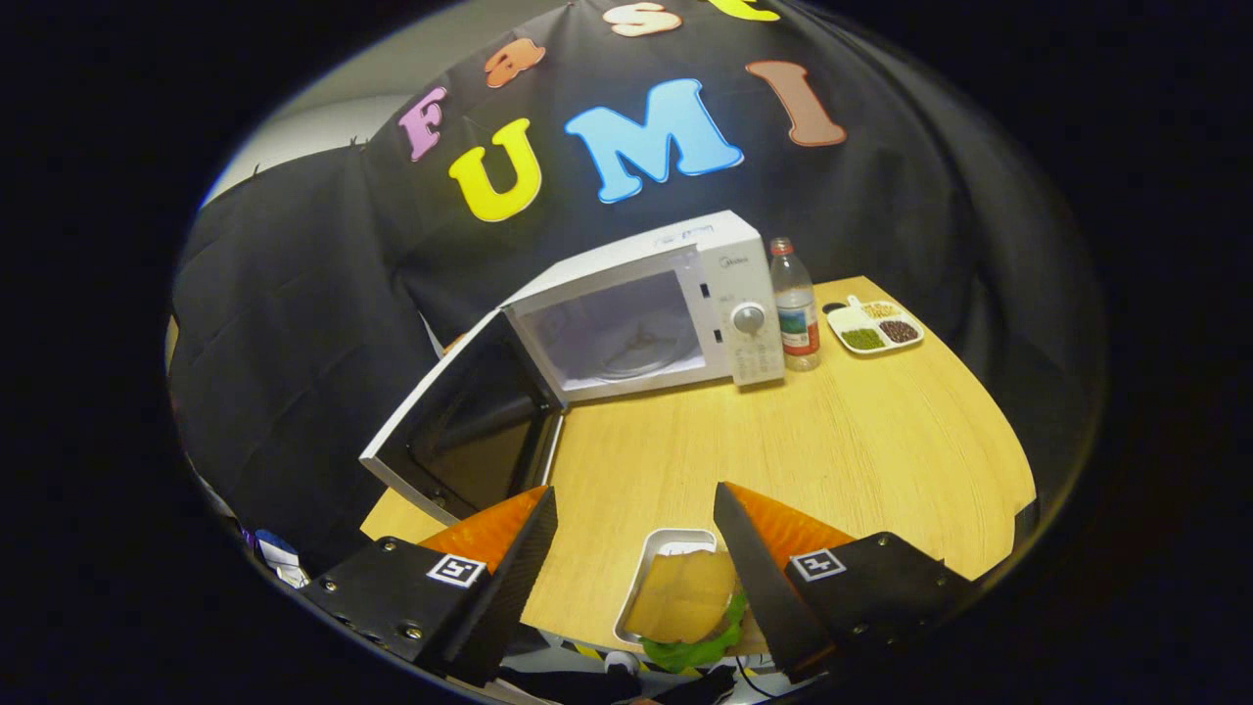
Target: Open the microwave, put the food inside, and close the microwave door.
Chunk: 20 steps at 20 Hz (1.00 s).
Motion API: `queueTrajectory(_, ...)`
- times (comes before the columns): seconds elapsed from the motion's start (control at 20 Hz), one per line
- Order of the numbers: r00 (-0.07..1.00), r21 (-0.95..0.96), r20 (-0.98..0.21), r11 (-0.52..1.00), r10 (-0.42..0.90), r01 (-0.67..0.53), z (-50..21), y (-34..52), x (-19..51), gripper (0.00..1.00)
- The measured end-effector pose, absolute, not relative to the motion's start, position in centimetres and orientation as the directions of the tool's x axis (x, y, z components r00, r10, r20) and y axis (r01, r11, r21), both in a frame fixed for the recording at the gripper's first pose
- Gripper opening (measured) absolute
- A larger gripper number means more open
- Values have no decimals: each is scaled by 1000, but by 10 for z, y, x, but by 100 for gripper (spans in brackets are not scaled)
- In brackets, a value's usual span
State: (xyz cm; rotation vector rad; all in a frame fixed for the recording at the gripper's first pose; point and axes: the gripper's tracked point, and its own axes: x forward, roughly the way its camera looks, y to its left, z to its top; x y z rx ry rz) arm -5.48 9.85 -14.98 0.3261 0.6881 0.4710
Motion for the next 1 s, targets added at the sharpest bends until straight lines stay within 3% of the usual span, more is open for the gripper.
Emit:
queueTrajectory(0.4, 544, 500, -661, 844, 517, -194, -218, 61, -68, 97)
queueTrajectory(0.8, 395, 622, -697, 779, 598, -81, -255, 74, -92, 94)
queueTrajectory(0.85, 383, 636, -696, 769, 608, -66, -256, 76, -95, 86)
queueTrajectory(0.9, 373, 651, -691, 757, 619, -51, -257, 80, -96, 69)
queueTrajectory(0.95, 366, 660, -691, 751, 623, -33, -257, 82, -97, 66)
queueTrajectory(1.0, 351, 673, -688, 740, 635, -21, -260, 88, -99, 57)
